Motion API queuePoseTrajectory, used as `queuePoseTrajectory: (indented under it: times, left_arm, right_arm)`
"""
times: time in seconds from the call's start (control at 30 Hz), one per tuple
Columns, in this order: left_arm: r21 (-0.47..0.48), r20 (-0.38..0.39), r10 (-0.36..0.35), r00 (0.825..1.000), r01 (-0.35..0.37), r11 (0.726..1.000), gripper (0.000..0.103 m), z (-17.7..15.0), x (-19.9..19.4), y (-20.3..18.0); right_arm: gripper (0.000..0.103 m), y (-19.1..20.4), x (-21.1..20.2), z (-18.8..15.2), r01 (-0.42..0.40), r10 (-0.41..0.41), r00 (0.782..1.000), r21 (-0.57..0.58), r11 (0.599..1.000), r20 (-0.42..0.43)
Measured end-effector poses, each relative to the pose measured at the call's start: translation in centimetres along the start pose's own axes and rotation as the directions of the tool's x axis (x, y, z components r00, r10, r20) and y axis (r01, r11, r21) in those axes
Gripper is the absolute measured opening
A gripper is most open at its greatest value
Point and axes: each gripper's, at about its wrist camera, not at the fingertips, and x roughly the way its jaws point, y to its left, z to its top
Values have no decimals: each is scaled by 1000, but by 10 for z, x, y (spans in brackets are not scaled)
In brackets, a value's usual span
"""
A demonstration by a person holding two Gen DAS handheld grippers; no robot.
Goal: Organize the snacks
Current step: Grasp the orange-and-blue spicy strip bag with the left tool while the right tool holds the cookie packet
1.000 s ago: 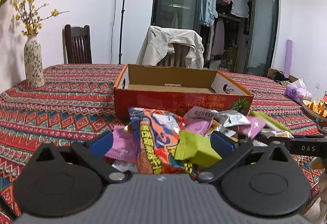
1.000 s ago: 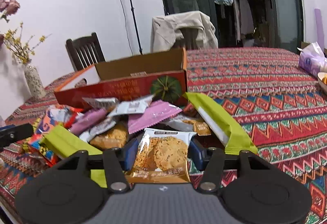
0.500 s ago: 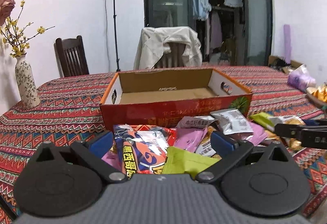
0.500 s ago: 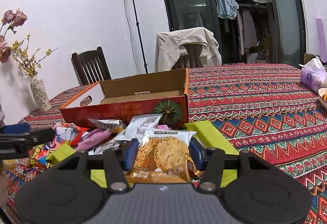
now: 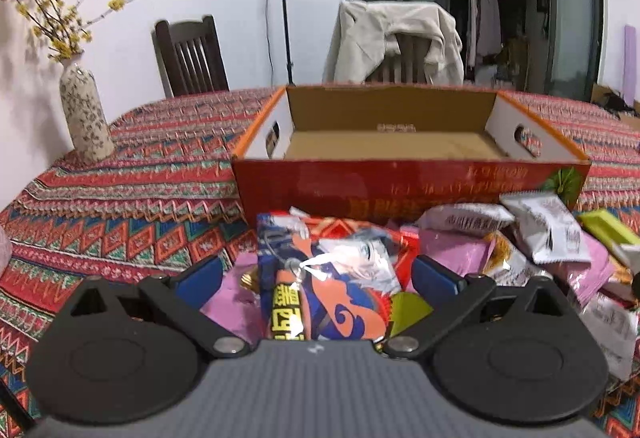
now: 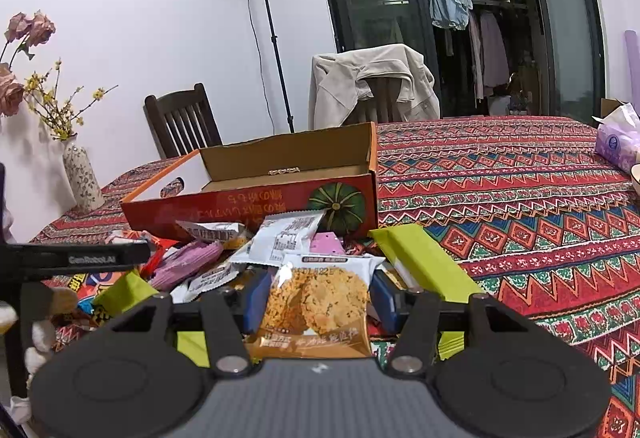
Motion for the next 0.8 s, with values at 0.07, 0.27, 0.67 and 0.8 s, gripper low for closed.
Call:
queuePoseTrajectory:
  times: [0.07,0.27,0.67,0.8]
  left_arm:
    - [-10,-23,-15,1000,15,1000,95,-1,3,3]
    - [-80,-56,-59,997,54,995,74,-3,2,24]
    - [-99,23,-96,995,98,990,51,0,-27,48]
    - [-101,67,-111,992,118,988,49,6,-38,53]
  right_arm:
    - [54,0,2,0,1,-1,1000,1,1000,-3]
    - [54,-2,6,-2,3,-3,1000,4,1000,-17]
    - [54,1,6,-1,1,-1,1000,-1,1000,-16]
    - [54,5,3,1,-3,3,1000,-11,1000,-6]
